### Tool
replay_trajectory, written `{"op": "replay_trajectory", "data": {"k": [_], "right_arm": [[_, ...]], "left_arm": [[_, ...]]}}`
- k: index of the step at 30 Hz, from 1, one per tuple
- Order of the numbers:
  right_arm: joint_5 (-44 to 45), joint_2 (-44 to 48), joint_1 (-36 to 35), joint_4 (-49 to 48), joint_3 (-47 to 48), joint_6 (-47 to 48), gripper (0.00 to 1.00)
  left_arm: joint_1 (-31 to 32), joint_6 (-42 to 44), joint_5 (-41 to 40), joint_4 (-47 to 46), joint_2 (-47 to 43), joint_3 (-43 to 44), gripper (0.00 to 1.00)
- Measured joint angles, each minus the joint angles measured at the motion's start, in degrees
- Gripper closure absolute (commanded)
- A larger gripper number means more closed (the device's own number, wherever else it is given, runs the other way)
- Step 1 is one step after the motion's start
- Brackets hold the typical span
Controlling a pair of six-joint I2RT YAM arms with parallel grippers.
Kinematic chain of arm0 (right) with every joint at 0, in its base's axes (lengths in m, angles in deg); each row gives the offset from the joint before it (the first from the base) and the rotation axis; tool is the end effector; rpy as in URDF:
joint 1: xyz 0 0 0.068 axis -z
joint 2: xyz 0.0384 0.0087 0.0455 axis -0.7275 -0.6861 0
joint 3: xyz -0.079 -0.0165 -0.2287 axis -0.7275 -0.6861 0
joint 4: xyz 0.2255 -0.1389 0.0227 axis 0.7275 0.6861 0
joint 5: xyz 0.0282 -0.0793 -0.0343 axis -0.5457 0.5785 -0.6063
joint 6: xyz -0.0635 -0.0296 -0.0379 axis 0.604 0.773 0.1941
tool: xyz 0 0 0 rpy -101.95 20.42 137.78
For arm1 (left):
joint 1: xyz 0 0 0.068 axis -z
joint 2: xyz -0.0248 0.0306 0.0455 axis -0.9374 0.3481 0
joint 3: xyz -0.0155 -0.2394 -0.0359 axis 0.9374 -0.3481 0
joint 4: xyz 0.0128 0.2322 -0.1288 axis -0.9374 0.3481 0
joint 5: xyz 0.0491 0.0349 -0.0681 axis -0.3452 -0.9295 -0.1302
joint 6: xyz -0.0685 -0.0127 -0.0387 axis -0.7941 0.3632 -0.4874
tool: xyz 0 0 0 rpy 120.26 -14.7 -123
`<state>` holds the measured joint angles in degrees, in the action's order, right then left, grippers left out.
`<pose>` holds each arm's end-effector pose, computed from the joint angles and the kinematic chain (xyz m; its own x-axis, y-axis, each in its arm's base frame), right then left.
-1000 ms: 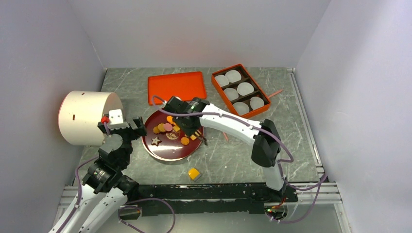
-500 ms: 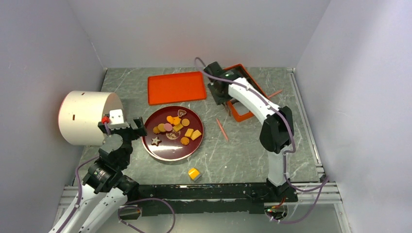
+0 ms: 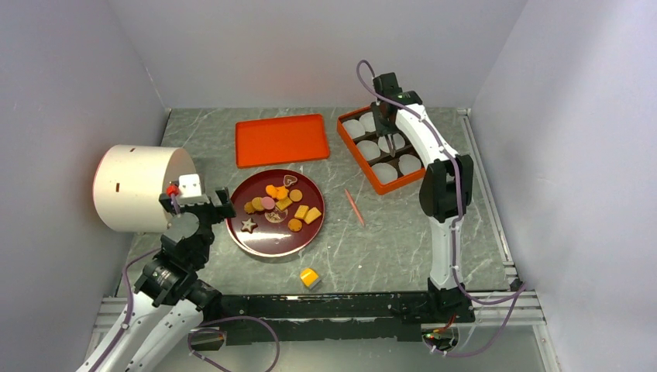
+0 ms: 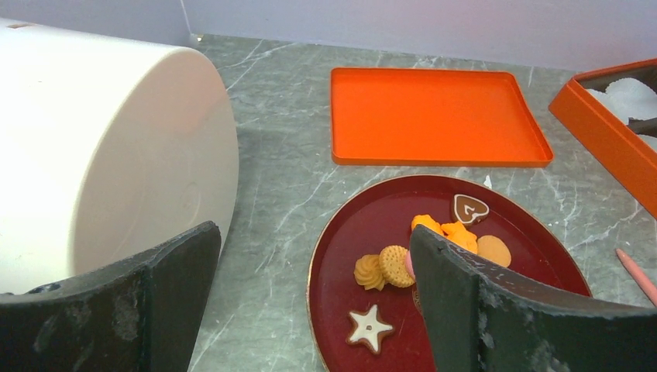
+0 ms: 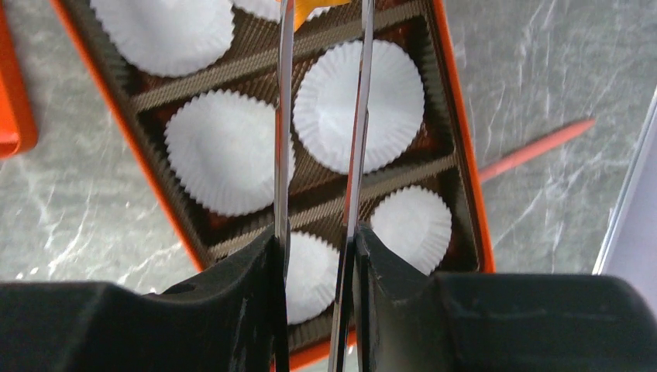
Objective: Pack the cookies
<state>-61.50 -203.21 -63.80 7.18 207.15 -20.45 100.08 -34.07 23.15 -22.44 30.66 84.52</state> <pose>0.4649 0.1254 0.2309 -0.7986 -0.1911 -0.5707 -0.1091 0.9785 -0.1750 0.1650 -0.0485 0.2894 -0.0746 -0.0938 -0.9928 -0.1306 0.9879 -0.0836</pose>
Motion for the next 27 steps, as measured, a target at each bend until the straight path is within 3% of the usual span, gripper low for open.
{"op": "replay_trajectory", "data": {"k": [17,27], "right_arm": [[-4.5,-9.7,2.8,-5.7,3.1,4.7,0.75],[-3.8,-12.2,2.9,-7.0,3.9,5.4,0.65]], "left_arm": [[-0.4,0.4,0.0,-0.8,1.7,-0.3,0.04],[-0.7,0.4,0.0,-0.8,1.7,-0.3,0.04]]}}
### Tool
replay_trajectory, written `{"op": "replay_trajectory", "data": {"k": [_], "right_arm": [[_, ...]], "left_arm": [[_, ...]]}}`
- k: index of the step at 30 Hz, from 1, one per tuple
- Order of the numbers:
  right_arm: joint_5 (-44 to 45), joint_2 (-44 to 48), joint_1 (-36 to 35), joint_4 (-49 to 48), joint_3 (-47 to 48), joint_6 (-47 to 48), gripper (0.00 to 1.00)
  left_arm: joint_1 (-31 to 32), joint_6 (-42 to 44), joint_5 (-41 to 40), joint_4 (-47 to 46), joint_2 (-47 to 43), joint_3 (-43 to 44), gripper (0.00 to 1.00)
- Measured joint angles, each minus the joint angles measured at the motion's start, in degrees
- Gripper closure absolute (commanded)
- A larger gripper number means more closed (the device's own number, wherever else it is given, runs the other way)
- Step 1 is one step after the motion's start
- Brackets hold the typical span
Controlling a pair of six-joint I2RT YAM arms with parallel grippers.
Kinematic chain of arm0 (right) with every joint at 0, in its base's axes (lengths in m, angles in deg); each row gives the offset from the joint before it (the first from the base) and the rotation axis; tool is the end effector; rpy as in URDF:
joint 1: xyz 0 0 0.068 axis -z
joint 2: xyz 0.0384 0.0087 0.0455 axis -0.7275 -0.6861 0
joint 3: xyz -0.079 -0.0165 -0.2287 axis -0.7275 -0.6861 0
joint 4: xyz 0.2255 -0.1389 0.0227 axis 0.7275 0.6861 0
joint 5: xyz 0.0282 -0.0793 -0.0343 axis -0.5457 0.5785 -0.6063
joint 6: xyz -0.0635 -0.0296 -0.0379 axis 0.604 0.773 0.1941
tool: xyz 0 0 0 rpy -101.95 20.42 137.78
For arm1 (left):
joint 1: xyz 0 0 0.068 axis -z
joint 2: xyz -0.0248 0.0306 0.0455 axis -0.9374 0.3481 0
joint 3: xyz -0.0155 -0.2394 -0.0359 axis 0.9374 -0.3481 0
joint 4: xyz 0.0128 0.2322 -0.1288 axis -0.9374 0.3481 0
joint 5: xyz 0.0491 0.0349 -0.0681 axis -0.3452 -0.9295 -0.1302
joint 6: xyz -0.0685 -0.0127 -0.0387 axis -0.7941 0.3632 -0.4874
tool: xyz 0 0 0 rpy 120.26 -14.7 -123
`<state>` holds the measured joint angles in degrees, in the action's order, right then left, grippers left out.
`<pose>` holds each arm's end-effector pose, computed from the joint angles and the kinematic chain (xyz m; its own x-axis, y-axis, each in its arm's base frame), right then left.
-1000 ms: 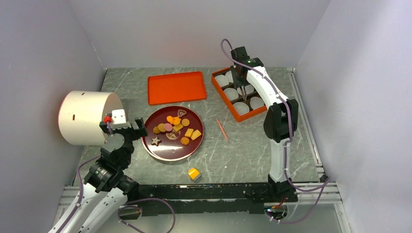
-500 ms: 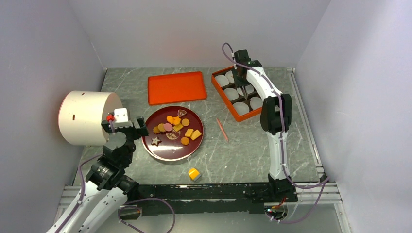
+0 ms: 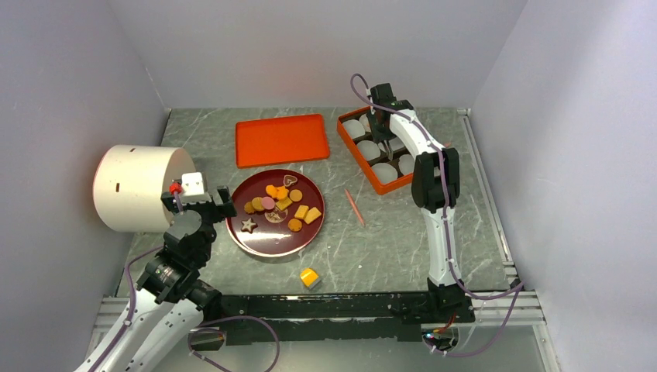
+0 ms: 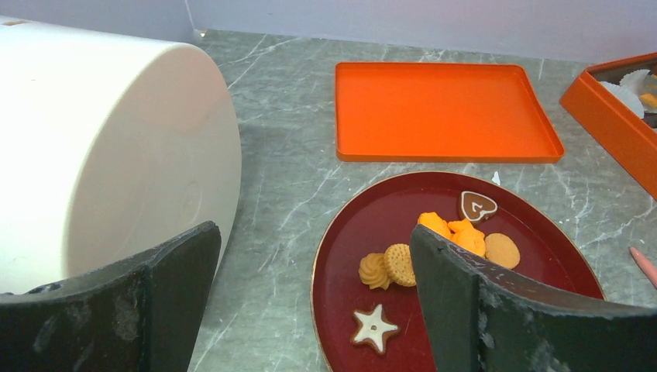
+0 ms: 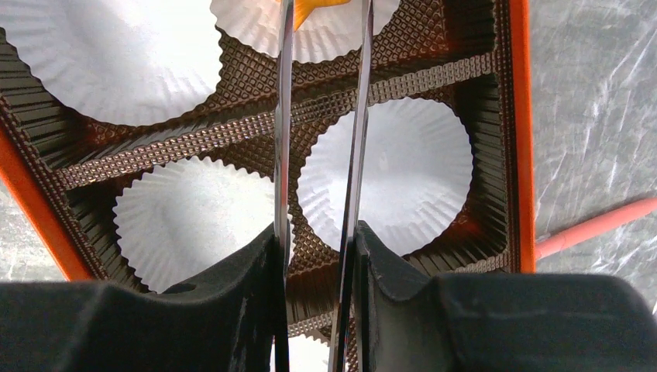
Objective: Pack the cookies
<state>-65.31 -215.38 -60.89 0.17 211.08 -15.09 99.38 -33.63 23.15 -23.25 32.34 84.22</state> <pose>0.5074 0.1156 0.1602 -0.8080 -0.2445 -0.5360 -0.1769 0.9685 -0.1752 0.1706 -0.0494 0.2849 -0.0922 -0.0771 -0.9928 -0.1433 0.9876 -0.0634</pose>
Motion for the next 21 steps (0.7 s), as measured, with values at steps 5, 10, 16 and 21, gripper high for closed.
{"op": "replay_trajectory", "data": {"k": [5,10,16,21], "right_arm": [[-0.1,-0.4,0.0,0.0,0.4,0.2,0.57],[-0.2,-0.4,0.0,-0.1,0.6,0.3,0.52],[-0.2,0.4,0.0,-0.2,0.5,0.3,0.51],[-0.3,3.3,0.0,-0.1,-0.9,0.3,0.53]], "left_arm": [[-0.1,0.0,0.0,0.0,0.0,0.0,0.04],[-0.1,0.0,0.0,0.0,0.0,0.0,0.04],[-0.1,0.0,0.0,0.0,0.0,0.0,0.03],[-0.2,0.0,0.1,0.0,-0.1,0.0,0.04]]}}
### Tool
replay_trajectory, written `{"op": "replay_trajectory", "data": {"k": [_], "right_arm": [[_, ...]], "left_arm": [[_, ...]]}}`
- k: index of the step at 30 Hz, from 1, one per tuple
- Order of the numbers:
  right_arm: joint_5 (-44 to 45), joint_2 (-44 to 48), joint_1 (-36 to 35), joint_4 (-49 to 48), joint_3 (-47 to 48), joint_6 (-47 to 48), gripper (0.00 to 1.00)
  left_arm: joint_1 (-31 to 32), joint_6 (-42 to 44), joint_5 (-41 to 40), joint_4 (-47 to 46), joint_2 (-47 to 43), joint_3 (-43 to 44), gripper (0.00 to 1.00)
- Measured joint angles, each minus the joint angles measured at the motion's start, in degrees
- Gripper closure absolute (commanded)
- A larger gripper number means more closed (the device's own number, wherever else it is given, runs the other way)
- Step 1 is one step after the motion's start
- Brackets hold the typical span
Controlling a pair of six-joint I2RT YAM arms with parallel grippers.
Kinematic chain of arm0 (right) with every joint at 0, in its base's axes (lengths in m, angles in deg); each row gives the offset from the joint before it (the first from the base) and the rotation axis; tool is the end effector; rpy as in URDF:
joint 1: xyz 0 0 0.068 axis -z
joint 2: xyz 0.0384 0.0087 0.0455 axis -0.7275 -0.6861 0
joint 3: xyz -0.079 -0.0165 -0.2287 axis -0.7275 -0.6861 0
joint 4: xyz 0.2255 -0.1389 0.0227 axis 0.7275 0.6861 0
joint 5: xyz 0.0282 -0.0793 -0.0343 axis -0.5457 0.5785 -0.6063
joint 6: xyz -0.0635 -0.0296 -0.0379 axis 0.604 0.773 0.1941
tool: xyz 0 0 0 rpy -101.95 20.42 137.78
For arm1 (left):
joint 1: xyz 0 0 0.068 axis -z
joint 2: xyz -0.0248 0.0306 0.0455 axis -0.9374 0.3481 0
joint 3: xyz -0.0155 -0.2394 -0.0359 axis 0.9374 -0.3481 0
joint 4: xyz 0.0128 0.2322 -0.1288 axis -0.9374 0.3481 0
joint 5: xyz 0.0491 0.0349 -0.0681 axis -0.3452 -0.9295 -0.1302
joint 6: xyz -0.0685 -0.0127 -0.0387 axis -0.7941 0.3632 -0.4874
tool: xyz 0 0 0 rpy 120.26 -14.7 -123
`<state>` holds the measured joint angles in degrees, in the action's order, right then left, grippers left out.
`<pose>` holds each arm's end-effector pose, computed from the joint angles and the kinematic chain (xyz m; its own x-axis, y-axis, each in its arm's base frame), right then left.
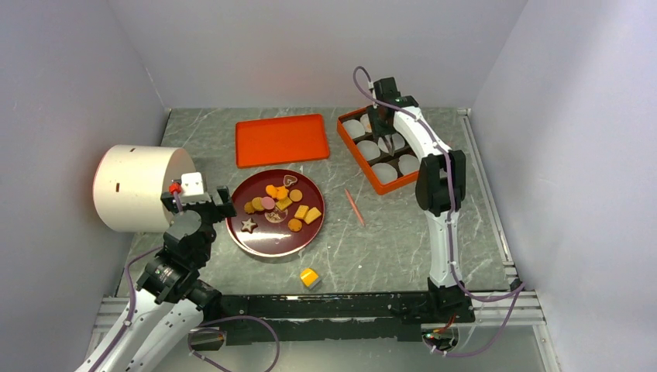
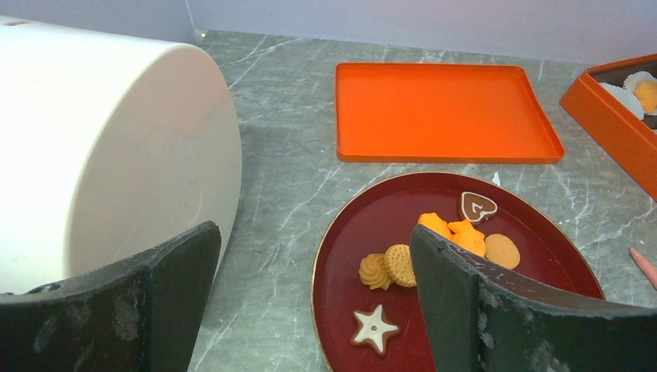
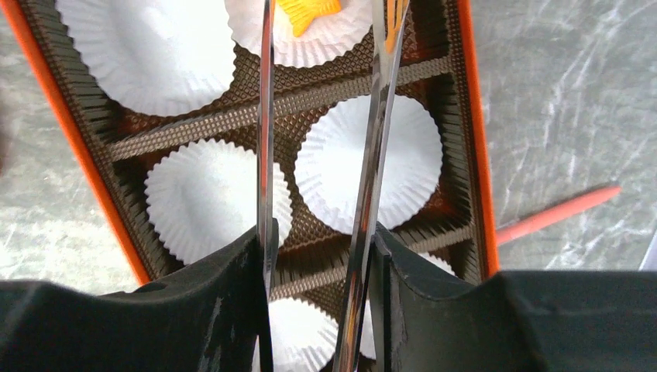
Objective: Pack the cookies
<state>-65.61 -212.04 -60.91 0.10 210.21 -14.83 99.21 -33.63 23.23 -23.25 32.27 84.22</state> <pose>0.5026 0.1149 0.1841 -0.7832 -0.2432 -0.5723 -0.1764 0.9694 -0.1705 0.1705 -0.0489 0.2850 -0.0911 -0.0780 -0.9928 -0.1448 0.9874 -0.0643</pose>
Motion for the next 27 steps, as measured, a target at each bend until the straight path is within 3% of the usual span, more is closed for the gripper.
{"op": "replay_trajectory", "data": {"k": [11,27], "right_arm": [[-0.2,14.2,-3.2,0.2,-9.5,-0.2,0.57],[-0.5,26.8,-22.0,1.7,-26.2,-5.2,0.58]], "left_arm": [[0.0,0.0,0.3,-0.2,-1.0,0.0,0.03],[0.0,0.0,0.4,-0.2,-1.0,0.0,0.04]]}}
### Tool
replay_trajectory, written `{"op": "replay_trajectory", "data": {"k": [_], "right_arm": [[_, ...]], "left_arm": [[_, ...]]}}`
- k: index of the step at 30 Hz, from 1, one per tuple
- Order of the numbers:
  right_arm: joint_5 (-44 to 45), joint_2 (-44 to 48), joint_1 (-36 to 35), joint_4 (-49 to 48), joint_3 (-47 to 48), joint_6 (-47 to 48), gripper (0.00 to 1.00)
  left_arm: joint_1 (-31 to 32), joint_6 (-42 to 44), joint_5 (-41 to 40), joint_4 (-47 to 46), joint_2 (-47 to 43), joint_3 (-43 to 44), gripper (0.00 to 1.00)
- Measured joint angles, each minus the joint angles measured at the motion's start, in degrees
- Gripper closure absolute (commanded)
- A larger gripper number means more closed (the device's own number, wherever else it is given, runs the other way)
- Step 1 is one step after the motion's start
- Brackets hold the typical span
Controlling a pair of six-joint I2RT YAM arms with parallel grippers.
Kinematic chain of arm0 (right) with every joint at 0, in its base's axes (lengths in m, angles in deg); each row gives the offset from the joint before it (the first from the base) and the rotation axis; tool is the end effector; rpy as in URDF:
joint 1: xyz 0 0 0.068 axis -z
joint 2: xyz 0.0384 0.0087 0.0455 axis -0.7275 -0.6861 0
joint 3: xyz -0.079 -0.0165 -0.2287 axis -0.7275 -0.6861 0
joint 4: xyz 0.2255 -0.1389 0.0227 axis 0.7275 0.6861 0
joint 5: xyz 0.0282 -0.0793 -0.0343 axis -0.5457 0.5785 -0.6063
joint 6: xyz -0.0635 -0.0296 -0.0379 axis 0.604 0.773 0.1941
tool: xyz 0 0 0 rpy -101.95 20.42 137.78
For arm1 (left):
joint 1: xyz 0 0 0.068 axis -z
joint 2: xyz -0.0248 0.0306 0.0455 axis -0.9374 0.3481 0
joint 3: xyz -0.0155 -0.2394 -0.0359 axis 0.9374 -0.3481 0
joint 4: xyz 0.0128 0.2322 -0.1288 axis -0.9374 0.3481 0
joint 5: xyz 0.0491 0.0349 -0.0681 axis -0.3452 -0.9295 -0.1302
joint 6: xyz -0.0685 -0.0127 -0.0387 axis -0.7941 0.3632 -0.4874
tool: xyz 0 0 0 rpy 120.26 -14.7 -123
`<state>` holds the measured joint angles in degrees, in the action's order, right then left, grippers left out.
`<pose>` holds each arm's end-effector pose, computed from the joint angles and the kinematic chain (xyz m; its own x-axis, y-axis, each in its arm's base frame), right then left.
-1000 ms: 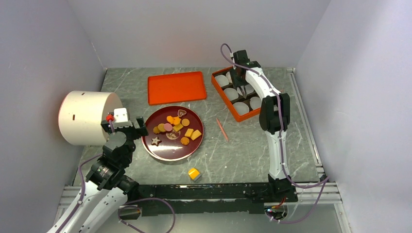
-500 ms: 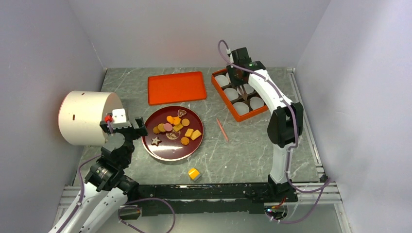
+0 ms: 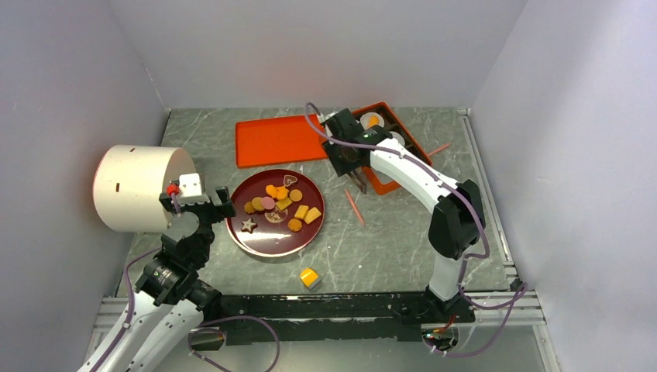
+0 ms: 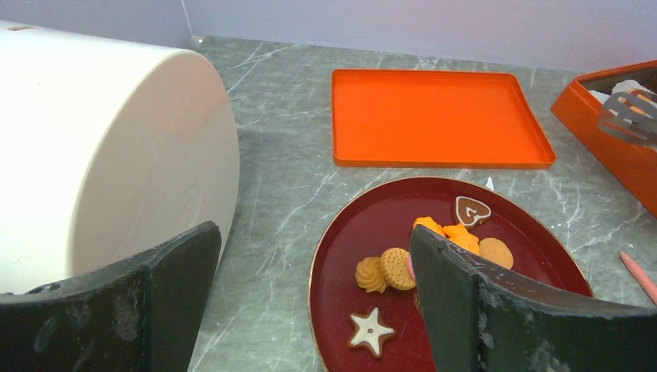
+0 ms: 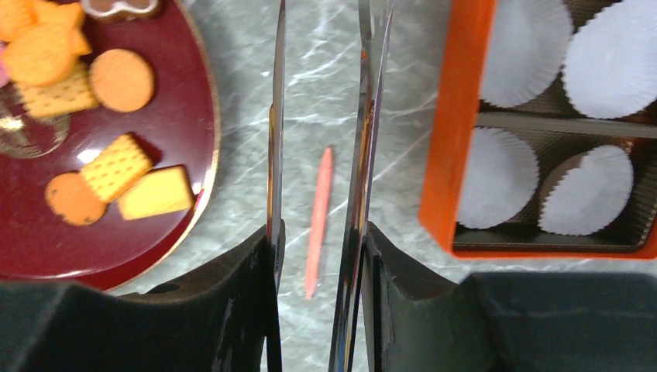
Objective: Pack the cookies
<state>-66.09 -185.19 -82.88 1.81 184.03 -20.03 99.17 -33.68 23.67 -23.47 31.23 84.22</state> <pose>0.3448 0.2379 0.2381 -0.6891 -0.4472 -0.5702 -0.4729 0.8738 -0.1137 0.1680 -0.0477 0.2882 -0.0730 -0.0898 -0.9933 -0.1367 0.9874 -0.0793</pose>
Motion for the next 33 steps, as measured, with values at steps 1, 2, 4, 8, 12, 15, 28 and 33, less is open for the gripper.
{"op": "replay_trajectory", "data": {"k": [1,2,4,8,12,15,28,33], "right_arm": [[0.0,0.4,-0.9,0.2,-0.3,-0.6,0.58],[-0.1,0.6,-1.7,0.2,-0.6,-1.1,0.58],[-0.2,1.0,-3.7,0.2,-1.4,-2.5,0.58],[-1.6,1.0,-7.5,0.4,-2.8,-5.7,0.58],[-2.7,0.9,-11.2,0.8,-2.9,-9.3,0.58],[-3.1,0.2,-13.8,0.8,-2.9,-11.9,0.57],[-4.4,-11.3,-18.9,2.1,2.5,-17.5,0.5],[-4.2,-12.9,-19.0,3.0,5.9,-17.9,0.49]], "left_arm": [[0.0,0.0,0.0,0.0,0.0,0.0,0.04],[0.0,0.0,0.0,0.0,0.0,0.0,0.04],[0.0,0.0,0.0,0.0,0.0,0.0,0.04],[0.0,0.0,0.0,0.0,0.1,0.0,0.04],[0.0,0.0,0.0,0.0,0.4,0.0,0.04],[0.0,0.0,0.0,0.0,0.4,0.0,0.03],[0.0,0.0,0.0,0.0,0.3,0.0,0.03],[0.0,0.0,0.0,0.0,0.2,0.0,0.04]]}}
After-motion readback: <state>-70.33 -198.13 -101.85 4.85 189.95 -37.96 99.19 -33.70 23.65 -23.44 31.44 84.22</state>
